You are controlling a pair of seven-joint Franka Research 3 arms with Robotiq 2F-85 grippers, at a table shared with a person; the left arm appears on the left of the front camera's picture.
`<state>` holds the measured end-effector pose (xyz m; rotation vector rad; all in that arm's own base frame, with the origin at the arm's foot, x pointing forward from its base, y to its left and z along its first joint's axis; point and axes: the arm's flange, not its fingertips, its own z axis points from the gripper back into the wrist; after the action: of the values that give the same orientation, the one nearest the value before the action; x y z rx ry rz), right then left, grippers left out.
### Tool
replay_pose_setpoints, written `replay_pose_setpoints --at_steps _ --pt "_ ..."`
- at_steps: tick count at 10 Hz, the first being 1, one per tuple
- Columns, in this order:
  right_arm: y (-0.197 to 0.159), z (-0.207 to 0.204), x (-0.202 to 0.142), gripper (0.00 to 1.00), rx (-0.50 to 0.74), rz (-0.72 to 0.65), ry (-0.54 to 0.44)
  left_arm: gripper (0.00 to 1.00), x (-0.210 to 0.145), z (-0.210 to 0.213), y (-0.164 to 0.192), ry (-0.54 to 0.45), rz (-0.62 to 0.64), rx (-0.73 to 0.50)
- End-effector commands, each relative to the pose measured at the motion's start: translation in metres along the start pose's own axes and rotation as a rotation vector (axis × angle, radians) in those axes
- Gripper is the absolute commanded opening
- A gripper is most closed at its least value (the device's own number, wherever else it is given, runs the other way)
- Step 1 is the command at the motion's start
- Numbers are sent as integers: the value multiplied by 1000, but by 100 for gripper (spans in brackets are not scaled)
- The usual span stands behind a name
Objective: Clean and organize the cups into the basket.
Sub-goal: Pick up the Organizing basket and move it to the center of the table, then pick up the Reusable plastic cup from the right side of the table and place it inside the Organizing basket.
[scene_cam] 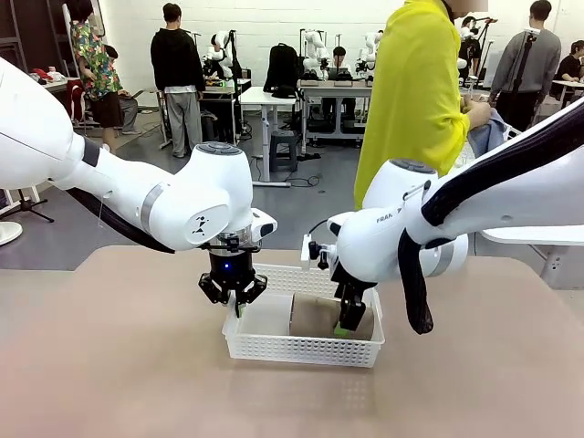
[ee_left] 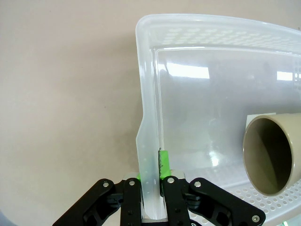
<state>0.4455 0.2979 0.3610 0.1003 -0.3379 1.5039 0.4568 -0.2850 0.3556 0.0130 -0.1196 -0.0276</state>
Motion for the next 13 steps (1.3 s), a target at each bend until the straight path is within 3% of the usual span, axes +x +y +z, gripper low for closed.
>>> replay_pose_setpoints --at_steps 1,3,5,8,9,10,13 --pt "5 69 -30 100 -41 -37 -148 0 1 1 0 0 0 4" --pt "-2 139 -101 100 -68 -144 -376 0 1 1 0 0 0 4" --pt "-7 166 -198 100 -41 -290 -533 0 1 1 0 0 0 4" --pt "14 146 -327 100 3 -304 -647 0 1 1 0 0 0 4" --pt "19 135 -362 100 -13 -265 -658 0 1 1 0 0 0 4" --pt "21 124 -399 100 -76 -294 -731 0 1 1 0 0 0 4" --pt "27 120 -444 100 -90 -291 -838 0 1 1 0 0 0 4"
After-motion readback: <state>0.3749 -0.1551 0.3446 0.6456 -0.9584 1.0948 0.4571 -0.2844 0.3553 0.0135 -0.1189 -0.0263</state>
